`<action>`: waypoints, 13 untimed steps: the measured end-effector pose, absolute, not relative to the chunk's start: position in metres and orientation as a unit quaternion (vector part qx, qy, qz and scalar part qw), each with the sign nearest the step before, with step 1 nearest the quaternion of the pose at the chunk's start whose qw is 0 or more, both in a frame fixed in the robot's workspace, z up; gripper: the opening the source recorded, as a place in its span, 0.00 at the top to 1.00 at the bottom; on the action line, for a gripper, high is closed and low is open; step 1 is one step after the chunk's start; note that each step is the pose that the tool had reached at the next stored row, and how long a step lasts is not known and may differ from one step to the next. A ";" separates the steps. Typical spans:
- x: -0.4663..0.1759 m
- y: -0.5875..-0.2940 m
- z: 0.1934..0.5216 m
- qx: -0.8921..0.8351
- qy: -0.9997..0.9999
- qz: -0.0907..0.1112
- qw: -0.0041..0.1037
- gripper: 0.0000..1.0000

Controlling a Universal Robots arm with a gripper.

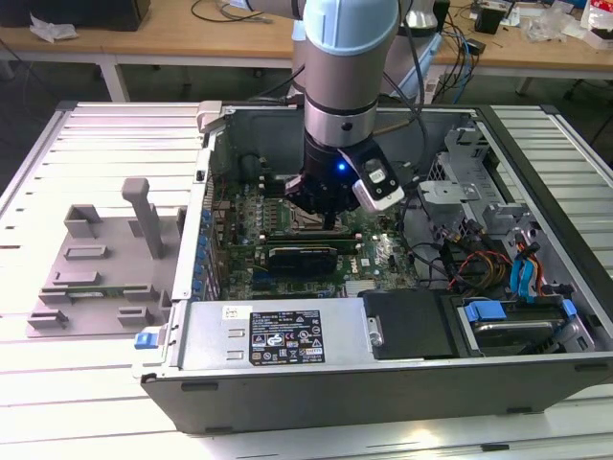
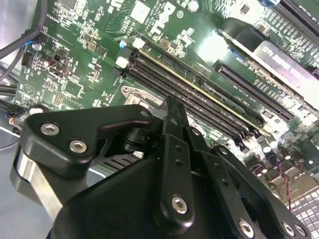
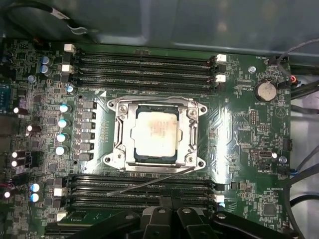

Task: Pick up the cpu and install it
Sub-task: 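Install the second cpu locking lever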

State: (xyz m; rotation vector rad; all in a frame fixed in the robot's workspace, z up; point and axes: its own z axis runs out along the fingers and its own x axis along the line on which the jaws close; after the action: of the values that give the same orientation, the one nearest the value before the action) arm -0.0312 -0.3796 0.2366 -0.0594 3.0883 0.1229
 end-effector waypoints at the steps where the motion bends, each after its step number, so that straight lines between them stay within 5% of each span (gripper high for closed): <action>1: -0.032 -0.380 0.236 -0.019 0.999 0.041 0.025 0.89; 13: -0.066 -0.380 0.211 -0.019 0.998 0.061 0.025 0.89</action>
State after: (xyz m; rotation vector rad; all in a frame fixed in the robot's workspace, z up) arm -0.0658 -0.3795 0.2107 -0.0580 3.0843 0.1899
